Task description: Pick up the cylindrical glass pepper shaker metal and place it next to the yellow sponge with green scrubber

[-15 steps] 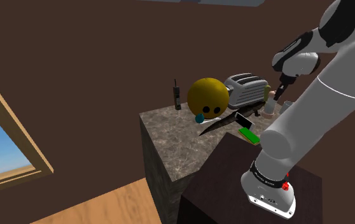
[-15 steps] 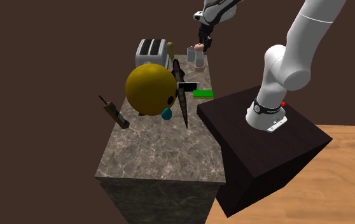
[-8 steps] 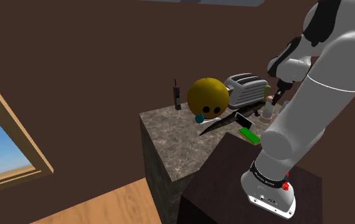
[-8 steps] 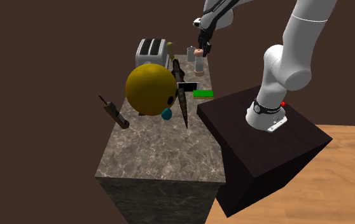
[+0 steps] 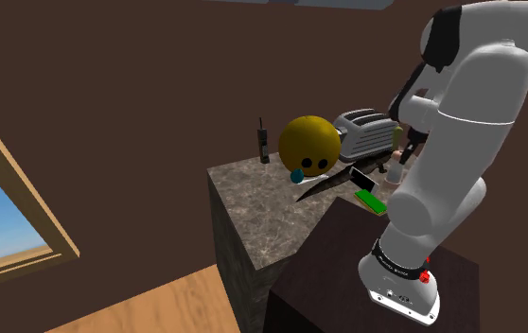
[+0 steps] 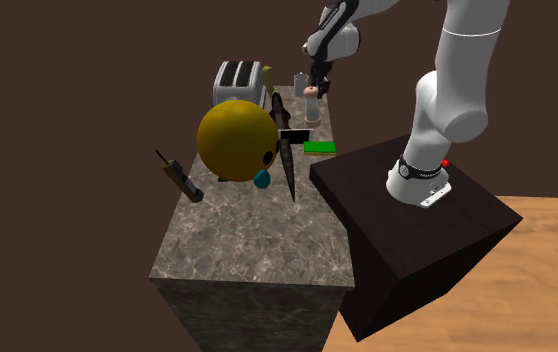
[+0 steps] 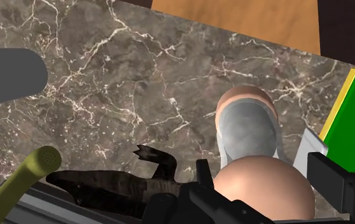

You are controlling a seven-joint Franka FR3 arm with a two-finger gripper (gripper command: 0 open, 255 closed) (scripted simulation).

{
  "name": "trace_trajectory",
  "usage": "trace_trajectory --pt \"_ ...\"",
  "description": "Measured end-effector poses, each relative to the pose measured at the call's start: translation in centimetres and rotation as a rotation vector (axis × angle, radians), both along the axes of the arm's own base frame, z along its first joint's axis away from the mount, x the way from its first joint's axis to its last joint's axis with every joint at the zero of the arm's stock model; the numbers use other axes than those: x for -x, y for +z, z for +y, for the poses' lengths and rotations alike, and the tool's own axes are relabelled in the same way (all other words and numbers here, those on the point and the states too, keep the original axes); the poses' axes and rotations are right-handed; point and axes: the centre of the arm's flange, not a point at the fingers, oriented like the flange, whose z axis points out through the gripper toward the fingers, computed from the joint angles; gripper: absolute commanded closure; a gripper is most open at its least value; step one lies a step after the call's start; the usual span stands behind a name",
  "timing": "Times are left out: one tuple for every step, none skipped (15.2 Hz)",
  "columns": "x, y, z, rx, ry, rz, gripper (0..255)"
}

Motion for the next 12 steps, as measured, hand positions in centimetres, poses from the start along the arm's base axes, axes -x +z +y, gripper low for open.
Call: trace_trajectory --pt "0.0 -0.6 0.0 0.0 0.0 0.0 255" --pt "0.0 -1.1 0.2 0.0 0.0 0.0 255" --pt "0.0 -1.6 0.1 0.0 0.0 0.0 255" --pt "0.1 -2.2 0.1 0.0 0.0 0.0 255" --pt "0.1 -2.5 0.1 0.0 0.0 0.0 255" --pt "0.1 -2.7 0.1 0.0 -0.001 0.0 255" --pt "0.1 -2.9 0.1 0.0 -0.001 -0.001 255" --pt "0.1 -3.0 0.1 0.0 -0.001 -0.001 255" --pt "0.0 -3.0 0.1 0.0 -0.001 -0.001 255" --pt "0.0 -3.0 0.1 0.0 -0.001 -0.001 255" --pt "0.0 -3.0 0.1 0.0 -0.001 -0.001 255" --pt "0.0 -3.0 0.1 0.0 -0.001 -0.001 0"
